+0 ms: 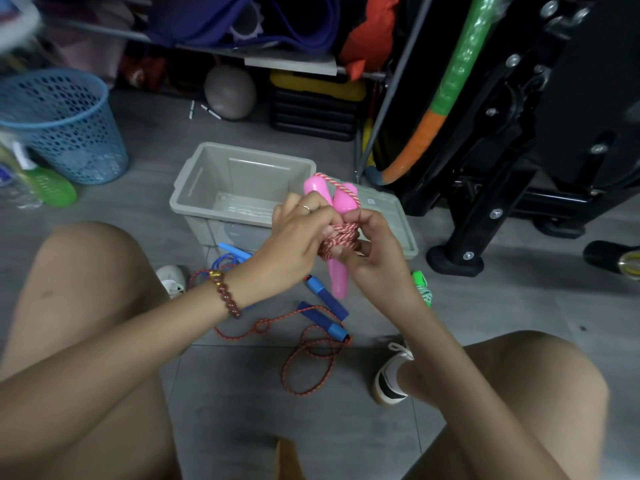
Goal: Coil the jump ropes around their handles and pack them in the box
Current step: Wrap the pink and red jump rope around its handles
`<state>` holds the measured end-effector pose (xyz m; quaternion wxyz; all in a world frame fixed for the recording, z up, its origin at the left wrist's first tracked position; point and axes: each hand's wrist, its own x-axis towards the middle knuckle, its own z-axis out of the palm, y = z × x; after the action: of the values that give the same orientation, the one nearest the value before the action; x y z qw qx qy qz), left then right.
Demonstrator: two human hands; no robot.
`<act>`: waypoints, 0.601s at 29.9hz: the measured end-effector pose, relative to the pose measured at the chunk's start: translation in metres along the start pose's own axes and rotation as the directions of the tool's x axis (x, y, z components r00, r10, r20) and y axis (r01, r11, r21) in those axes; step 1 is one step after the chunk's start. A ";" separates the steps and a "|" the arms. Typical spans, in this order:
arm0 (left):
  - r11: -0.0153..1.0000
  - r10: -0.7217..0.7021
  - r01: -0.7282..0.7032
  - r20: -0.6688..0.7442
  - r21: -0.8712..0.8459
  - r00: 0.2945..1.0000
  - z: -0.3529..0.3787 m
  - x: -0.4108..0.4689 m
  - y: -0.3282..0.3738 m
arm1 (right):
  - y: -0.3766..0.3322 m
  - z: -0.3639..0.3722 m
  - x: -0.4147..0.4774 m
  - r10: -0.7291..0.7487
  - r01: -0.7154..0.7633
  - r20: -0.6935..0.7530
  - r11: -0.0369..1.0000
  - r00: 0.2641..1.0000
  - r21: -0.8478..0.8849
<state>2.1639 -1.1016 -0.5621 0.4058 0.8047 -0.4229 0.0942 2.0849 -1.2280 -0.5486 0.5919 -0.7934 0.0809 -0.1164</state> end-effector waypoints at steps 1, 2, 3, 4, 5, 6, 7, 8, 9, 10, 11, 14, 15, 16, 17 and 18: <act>0.999 -0.025 0.025 0.002 -0.026 1.000 0.002 0.000 0.002 | -0.001 0.000 0.001 0.000 0.000 -0.012 1.000 1.000 0.006; 0.998 -0.029 0.030 0.015 -0.050 0.999 0.003 0.000 0.002 | -0.002 0.000 0.001 0.004 -0.003 -0.022 1.000 1.000 0.020; 0.997 -0.021 0.023 0.022 -0.080 1.000 0.001 0.001 0.002 | -0.003 -0.001 0.002 0.008 -0.007 -0.029 0.999 1.000 0.041; 0.991 -0.024 0.025 0.009 -0.130 1.000 0.000 0.002 0.003 | -0.005 -0.003 0.003 0.010 -0.007 -0.036 0.998 0.999 0.070; 0.974 -0.056 0.053 -0.008 -0.219 0.998 -0.004 0.004 0.004 | -0.005 -0.004 0.004 0.013 -0.008 -0.045 0.995 0.999 0.103; 0.937 -0.117 0.104 -0.018 -0.334 0.993 -0.009 0.007 0.008 | -0.005 -0.005 0.004 0.022 -0.014 -0.060 0.990 0.998 0.137; 0.888 -0.163 0.141 -0.013 -0.439 0.987 -0.016 0.009 0.012 | -0.005 -0.006 0.005 0.038 -0.023 -0.081 0.985 0.996 0.174; 0.852 -0.166 0.145 0.003 -0.504 0.986 -0.022 0.011 0.014 | -0.005 -0.007 0.005 0.063 -0.039 -0.104 0.975 0.993 0.217; 0.861 -0.119 0.114 0.022 -0.495 0.993 -0.026 0.013 0.014 | -0.006 -0.008 0.004 0.095 -0.060 -0.115 0.960 0.989 0.273; 0.907 -0.032 0.047 0.043 -0.419 0.999 -0.030 0.015 0.012 | -0.007 -0.010 0.004 0.117 -0.076 -0.110 0.944 0.987 0.321; 0.948 0.062 -0.034 0.078 -0.317 0.995 -0.033 0.016 0.008 | -0.007 -0.011 0.003 0.117 -0.079 -0.092 0.935 0.989 0.347; 0.983 0.167 -0.158 0.097 -0.094 0.981 -0.030 0.015 0.003 | -0.007 -0.012 0.002 0.068 -0.053 -0.031 0.932 0.997 0.358; 0.982 0.187 -0.186 0.068 -0.016 0.980 -0.028 0.013 0.006 | -0.007 -0.011 0.000 0.053 -0.049 0.000 0.928 0.999 0.370; 0.973 0.220 -0.223 0.051 0.065 0.974 -0.026 0.011 0.009 | -0.005 -0.010 -0.002 0.030 -0.041 0.035 0.930 0.999 0.364; 0.959 0.255 -0.258 0.044 0.119 0.966 -0.025 0.011 0.010 | -0.004 -0.010 -0.003 0.007 -0.028 0.065 0.944 0.998 0.329; 0.950 0.278 -0.280 0.033 0.139 0.960 -0.026 0.010 0.009 | -0.005 -0.010 -0.005 -0.015 -0.009 0.089 0.962 0.996 0.274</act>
<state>2.1681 -1.0916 -0.5352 0.3276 0.7644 -0.5270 0.1752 2.0775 -1.2349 -0.5417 0.6988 -0.7085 0.0361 -0.0915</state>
